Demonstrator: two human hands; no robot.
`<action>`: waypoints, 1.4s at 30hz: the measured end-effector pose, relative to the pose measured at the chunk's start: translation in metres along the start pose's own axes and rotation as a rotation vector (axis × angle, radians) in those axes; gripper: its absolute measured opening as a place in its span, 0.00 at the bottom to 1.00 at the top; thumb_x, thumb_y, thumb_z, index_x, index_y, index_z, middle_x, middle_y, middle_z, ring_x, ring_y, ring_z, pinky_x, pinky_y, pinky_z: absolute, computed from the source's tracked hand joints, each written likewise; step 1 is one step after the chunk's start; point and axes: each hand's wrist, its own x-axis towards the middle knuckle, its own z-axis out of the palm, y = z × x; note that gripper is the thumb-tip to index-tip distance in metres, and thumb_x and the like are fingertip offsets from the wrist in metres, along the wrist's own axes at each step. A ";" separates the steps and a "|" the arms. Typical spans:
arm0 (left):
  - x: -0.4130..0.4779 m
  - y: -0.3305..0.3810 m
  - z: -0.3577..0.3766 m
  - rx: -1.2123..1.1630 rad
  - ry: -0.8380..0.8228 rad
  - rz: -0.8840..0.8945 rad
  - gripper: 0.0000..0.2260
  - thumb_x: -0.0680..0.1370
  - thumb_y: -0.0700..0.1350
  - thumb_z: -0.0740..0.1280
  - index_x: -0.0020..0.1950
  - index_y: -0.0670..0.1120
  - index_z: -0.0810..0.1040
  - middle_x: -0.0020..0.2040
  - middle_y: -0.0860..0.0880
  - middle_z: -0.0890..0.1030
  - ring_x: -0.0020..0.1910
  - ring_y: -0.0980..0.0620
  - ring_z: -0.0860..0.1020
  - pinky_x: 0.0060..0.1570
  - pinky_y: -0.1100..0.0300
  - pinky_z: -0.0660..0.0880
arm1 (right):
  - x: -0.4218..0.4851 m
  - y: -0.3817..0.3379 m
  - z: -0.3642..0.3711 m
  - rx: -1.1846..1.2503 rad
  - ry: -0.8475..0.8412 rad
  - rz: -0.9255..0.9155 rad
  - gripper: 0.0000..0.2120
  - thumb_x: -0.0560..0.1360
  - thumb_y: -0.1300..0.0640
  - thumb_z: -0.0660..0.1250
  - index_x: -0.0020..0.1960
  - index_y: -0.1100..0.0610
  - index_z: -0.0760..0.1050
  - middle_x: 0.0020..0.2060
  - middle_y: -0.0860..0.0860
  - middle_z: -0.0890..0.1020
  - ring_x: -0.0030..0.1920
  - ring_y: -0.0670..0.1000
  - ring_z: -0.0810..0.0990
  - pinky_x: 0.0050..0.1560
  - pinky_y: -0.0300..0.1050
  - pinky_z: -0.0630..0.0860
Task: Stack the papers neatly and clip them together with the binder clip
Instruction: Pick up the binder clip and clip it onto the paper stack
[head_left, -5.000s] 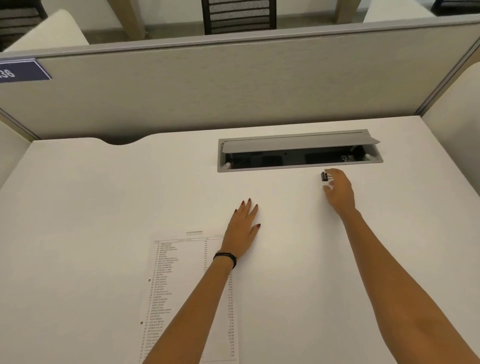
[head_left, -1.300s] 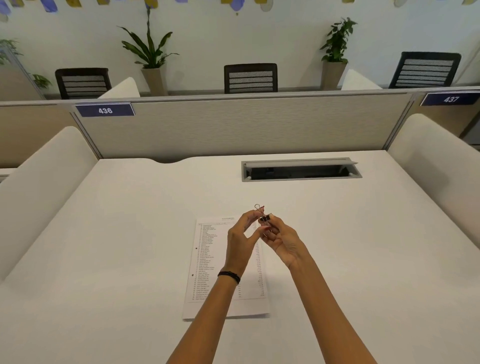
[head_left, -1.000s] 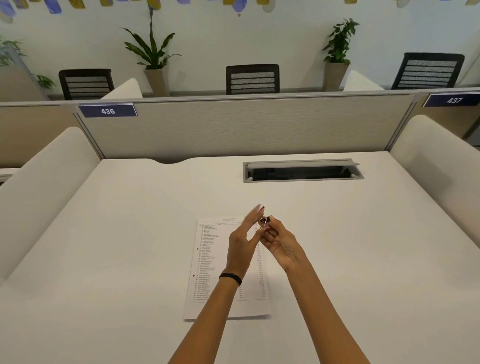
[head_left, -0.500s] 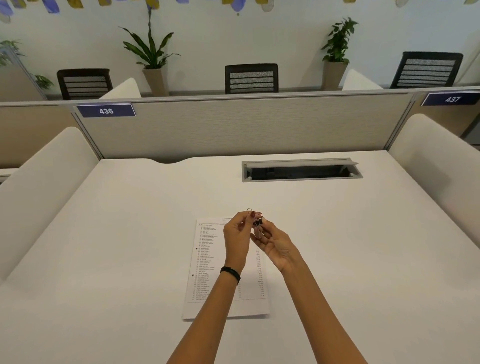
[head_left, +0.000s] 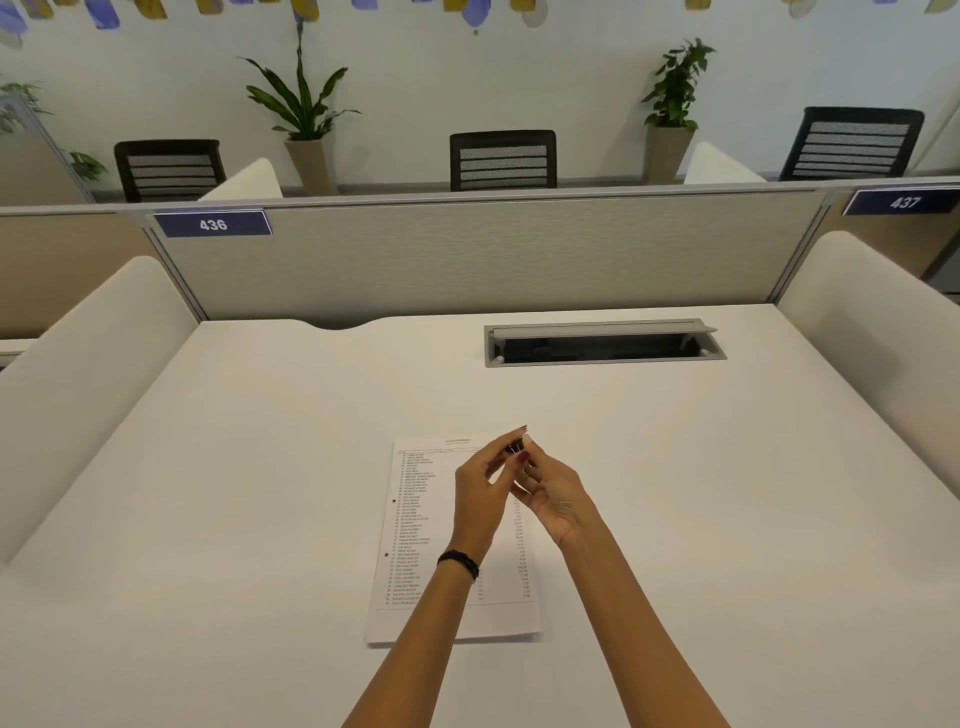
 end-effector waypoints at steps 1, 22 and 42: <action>0.001 0.000 -0.001 0.006 0.002 -0.003 0.12 0.77 0.40 0.64 0.59 0.51 0.79 0.54 0.54 0.82 0.55 0.59 0.79 0.57 0.66 0.75 | 0.000 0.001 0.000 -0.013 0.000 0.000 0.07 0.72 0.56 0.68 0.44 0.59 0.80 0.44 0.57 0.83 0.46 0.54 0.82 0.47 0.46 0.79; 0.030 -0.017 -0.007 -0.346 0.127 -0.348 0.07 0.75 0.44 0.67 0.50 0.53 0.82 0.53 0.52 0.83 0.57 0.56 0.78 0.59 0.62 0.71 | 0.034 -0.001 -0.008 -0.534 -0.069 -0.263 0.13 0.71 0.58 0.71 0.55 0.56 0.78 0.49 0.55 0.83 0.50 0.53 0.83 0.53 0.46 0.79; 0.056 -0.056 -0.027 -0.231 0.291 -0.446 0.07 0.77 0.47 0.65 0.52 0.53 0.81 0.52 0.54 0.82 0.53 0.55 0.78 0.52 0.60 0.75 | 0.087 0.025 0.008 -0.519 -0.056 -0.227 0.06 0.68 0.60 0.74 0.44 0.53 0.82 0.42 0.52 0.85 0.44 0.50 0.84 0.49 0.40 0.80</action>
